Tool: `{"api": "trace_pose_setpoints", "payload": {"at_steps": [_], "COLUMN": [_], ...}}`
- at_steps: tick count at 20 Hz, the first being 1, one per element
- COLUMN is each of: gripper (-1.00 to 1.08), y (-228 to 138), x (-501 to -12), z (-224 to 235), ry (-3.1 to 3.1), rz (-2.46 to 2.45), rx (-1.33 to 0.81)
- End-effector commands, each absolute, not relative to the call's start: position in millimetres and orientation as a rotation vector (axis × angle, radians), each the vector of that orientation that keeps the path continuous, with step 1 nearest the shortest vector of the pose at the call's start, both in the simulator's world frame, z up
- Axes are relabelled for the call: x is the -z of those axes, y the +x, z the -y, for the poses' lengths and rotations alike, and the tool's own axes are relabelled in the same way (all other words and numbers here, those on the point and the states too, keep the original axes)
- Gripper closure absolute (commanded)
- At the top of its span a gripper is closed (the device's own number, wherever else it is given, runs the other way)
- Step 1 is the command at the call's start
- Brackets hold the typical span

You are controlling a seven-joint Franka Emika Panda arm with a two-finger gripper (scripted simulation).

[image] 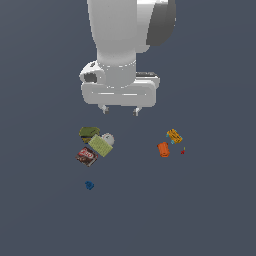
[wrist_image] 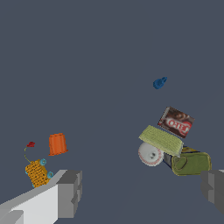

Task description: Pick up a designated object from a clutter of objects.

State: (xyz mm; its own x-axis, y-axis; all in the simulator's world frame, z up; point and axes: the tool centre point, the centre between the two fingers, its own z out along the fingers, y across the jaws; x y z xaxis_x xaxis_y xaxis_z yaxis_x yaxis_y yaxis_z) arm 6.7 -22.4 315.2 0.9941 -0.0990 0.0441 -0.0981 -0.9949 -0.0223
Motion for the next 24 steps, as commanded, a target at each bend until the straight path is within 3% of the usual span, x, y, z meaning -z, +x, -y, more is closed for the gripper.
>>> {"api": "trace_pose_setpoints", "payload": {"at_steps": [1, 11, 18, 24], "gripper": [-0.92, -0.92, -0.92, -0.92], "y": [9.2, 8.5, -24.7, -57.7], "x": [-302.5, -211.2, -131.6, -88.5], "z": [8.5, -95.6, -190.5, -242.0], "ry": [-3.126, -3.16, -3.135, -3.096], "rz": [-0.116, 0.171, 0.445, 0.6], "rx": [0.065, 0.041, 0.024, 0.01]}}
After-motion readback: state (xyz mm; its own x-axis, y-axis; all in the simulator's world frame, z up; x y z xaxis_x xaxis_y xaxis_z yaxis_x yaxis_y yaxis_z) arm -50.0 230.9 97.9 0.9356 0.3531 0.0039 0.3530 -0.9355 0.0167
